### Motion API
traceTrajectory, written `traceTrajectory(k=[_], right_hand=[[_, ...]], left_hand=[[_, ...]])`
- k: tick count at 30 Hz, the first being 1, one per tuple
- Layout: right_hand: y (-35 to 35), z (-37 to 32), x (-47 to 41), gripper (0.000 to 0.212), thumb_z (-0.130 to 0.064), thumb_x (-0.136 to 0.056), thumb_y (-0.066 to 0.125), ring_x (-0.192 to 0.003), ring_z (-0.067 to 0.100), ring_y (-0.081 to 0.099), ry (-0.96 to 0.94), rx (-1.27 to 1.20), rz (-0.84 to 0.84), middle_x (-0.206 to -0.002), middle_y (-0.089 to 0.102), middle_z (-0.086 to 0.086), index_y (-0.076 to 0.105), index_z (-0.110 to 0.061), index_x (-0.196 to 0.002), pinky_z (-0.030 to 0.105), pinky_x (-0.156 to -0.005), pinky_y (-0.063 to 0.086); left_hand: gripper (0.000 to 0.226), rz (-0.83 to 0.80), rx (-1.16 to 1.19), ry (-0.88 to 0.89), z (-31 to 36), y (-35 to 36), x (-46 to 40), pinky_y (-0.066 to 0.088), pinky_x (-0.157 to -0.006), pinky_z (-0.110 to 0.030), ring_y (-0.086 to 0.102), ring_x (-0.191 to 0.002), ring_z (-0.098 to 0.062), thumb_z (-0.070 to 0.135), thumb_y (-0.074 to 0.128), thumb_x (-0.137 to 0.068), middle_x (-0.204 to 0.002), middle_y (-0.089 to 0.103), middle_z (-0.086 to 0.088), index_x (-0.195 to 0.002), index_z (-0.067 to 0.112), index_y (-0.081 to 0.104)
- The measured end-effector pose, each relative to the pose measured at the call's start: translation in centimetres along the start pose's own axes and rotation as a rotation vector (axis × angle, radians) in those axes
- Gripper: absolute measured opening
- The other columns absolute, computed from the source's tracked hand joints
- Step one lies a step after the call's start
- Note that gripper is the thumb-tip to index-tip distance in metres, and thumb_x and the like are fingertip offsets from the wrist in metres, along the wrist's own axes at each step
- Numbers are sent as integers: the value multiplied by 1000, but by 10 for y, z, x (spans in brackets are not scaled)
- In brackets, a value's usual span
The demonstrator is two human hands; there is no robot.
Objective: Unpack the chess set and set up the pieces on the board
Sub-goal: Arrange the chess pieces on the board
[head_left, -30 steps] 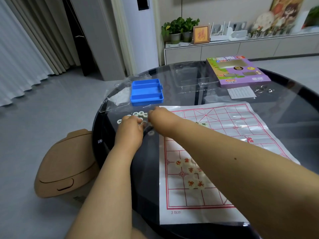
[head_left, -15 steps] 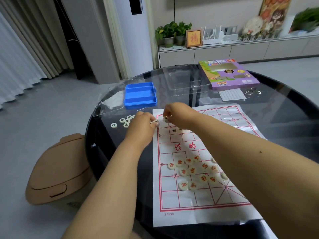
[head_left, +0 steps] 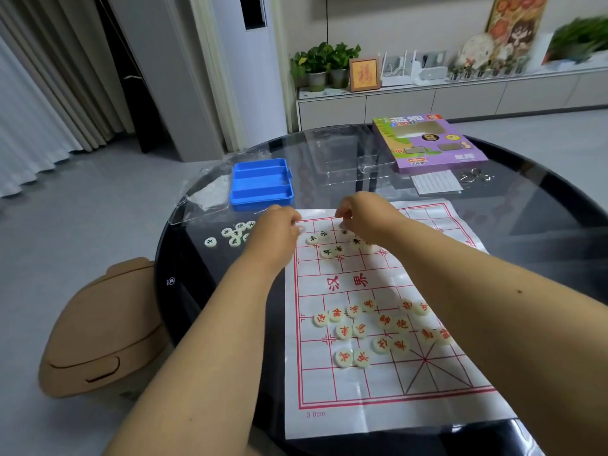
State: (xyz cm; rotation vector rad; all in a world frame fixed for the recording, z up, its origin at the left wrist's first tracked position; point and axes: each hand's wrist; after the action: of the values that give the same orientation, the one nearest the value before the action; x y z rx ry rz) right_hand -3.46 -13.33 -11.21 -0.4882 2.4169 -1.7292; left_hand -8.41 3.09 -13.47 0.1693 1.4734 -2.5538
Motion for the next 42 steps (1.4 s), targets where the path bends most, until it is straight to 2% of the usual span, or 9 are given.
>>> traceTrajectory(k=[3,6,9,13,18,26,30,37,42], right_hand=[[6,-23,-1,34,-21,-92,59,-104,26,60,-47,-48,20,-120,63,8,59,-15,-126,35,-93,50],[21,-49,-4,32,-20,-91,61,-104,24,60,-136,-126,71,-119,63,6,60,-17,-123,33,-92,49],[36,-75,-9,40,-15,-88,61,-113,25,55,-227,-125,63,-127,58,7,56,-16,-128,33,-95,43],[51,-101,-20,39,-13,-86,60,-119,28,49,-308,-54,16,-130,55,12,57,-7,-125,36,-101,39],[65,-112,-32,40,-25,-87,63,-122,27,43,-353,33,10,-131,50,7,59,-17,-126,34,-101,37],[67,-119,-38,38,-22,-82,71,-106,26,54,-283,-68,13,-121,48,9,61,-15,-118,31,-92,43],[67,-120,-37,37,-25,-83,70,-104,26,56,-277,-34,-1,-122,47,9,62,-16,-119,31,-92,44],[61,-128,-36,40,-26,-88,64,-111,29,56,-305,124,-95,-126,52,11,58,-14,-125,36,-96,46],[64,-129,-27,34,-13,-91,54,-118,30,48,-347,216,-15,-129,49,13,52,-9,-125,31,-95,39]], left_hand=[[26,116,-1,-69,-33,-22,2,42,-90,-31,56,-107,-24,18,59,-94,-119,57,-6,-118,11,64],[29,192,-139,-179,-75,-42,3,39,-99,-36,51,-117,-33,17,63,-91,-124,57,-15,-118,8,65],[38,84,-280,-274,-106,-53,7,36,-100,-36,47,-123,-37,26,60,-93,-132,54,-19,-125,5,59],[52,3,-203,-236,-117,-47,16,35,-104,-34,45,-127,-32,30,62,-91,-139,51,-12,-137,9,50],[38,110,-129,-96,-114,-38,20,44,-94,-34,56,-107,-27,23,73,-83,-114,62,-9,-118,11,66],[25,101,-107,-139,-107,-36,9,44,-78,-27,54,-80,-18,22,75,-80,-95,56,-1,-103,13,67],[18,50,-74,-185,-107,-38,6,46,-76,-29,59,-84,-21,24,75,-81,-97,62,-5,-93,17,65],[20,-9,-90,-165,-105,-41,5,39,-75,-25,52,-81,-14,23,73,-84,-93,54,2,-102,17,67],[17,-60,-246,-106,-97,-39,12,47,-83,-37,57,-95,-30,24,60,-93,-109,54,-12,-103,10,64]])
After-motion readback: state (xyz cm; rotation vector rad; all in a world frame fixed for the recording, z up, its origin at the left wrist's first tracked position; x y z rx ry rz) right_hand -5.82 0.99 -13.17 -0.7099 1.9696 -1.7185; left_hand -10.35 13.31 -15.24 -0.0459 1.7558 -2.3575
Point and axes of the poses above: each hand's wrist, its own x-axis away from the middle knuckle, its own y-axis out of the palm, z = x × y
